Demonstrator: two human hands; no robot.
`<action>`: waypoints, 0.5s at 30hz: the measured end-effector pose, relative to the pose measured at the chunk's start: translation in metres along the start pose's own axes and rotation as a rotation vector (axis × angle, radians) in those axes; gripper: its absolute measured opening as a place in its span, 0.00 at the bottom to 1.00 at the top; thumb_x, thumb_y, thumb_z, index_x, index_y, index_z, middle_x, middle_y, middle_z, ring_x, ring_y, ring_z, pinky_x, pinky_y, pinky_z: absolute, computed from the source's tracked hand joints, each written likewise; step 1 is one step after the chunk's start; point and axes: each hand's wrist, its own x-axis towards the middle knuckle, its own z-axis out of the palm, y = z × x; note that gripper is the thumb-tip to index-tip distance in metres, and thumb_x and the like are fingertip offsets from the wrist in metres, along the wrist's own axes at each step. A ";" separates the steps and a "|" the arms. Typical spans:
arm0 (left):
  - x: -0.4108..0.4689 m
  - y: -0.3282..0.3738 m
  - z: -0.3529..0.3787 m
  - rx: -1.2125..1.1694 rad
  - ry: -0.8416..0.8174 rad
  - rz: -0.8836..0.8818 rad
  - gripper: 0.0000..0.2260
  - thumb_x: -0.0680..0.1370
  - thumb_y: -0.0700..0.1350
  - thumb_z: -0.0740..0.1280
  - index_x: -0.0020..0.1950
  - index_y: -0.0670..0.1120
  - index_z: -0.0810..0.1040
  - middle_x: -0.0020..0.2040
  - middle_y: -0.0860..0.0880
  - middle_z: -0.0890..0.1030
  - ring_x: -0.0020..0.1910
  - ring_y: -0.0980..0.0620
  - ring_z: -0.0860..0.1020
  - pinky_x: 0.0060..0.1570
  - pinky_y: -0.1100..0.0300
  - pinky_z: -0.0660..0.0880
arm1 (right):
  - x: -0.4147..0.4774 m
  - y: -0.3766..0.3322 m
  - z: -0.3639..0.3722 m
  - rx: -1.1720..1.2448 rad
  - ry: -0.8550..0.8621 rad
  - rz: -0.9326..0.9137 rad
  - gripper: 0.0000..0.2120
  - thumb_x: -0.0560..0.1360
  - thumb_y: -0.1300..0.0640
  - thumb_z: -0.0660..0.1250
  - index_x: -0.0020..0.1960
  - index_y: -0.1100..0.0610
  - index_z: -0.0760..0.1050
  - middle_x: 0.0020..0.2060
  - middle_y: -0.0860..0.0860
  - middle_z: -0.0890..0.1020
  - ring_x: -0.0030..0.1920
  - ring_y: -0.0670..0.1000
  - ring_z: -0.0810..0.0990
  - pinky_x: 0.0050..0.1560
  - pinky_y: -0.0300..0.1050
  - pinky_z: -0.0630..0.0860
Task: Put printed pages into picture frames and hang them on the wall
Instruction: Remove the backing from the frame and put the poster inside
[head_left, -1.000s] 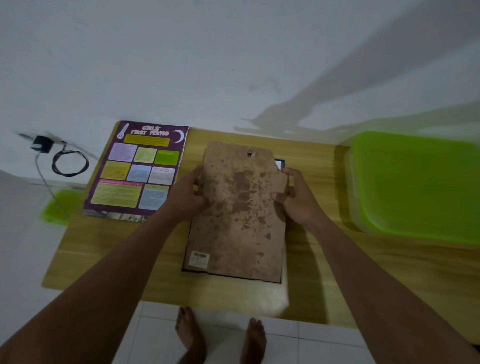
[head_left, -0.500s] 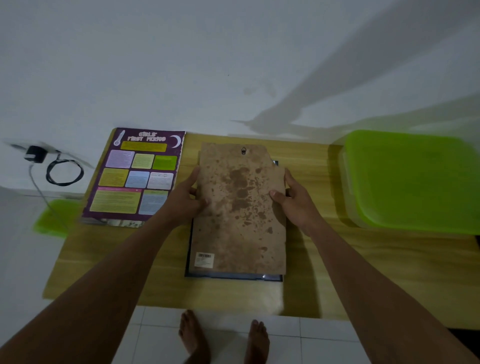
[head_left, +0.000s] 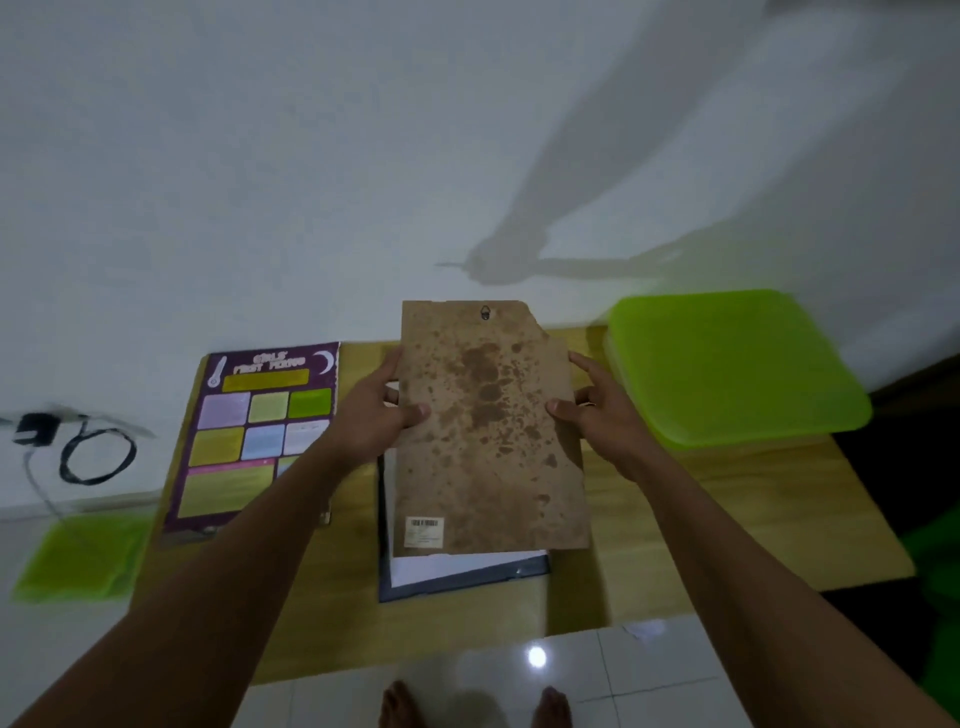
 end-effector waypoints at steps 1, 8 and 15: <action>0.001 0.009 0.006 0.007 -0.009 0.015 0.37 0.76 0.39 0.71 0.78 0.57 0.56 0.42 0.52 0.79 0.38 0.56 0.81 0.34 0.66 0.76 | -0.003 -0.003 -0.010 0.001 0.012 -0.005 0.34 0.76 0.62 0.71 0.77 0.46 0.62 0.51 0.59 0.80 0.51 0.55 0.82 0.56 0.56 0.79; 0.017 0.061 0.085 -0.004 -0.076 0.017 0.40 0.74 0.37 0.72 0.79 0.54 0.54 0.42 0.51 0.76 0.37 0.55 0.78 0.31 0.65 0.75 | -0.005 -0.001 -0.103 -0.078 0.133 0.001 0.31 0.75 0.63 0.73 0.75 0.53 0.65 0.44 0.54 0.77 0.41 0.51 0.80 0.38 0.46 0.76; 0.045 0.090 0.197 -0.047 -0.051 0.015 0.41 0.73 0.36 0.73 0.78 0.56 0.55 0.46 0.52 0.83 0.44 0.53 0.84 0.44 0.59 0.81 | 0.025 0.028 -0.206 -0.113 0.121 0.059 0.33 0.75 0.66 0.72 0.76 0.54 0.64 0.42 0.51 0.78 0.41 0.50 0.80 0.41 0.49 0.78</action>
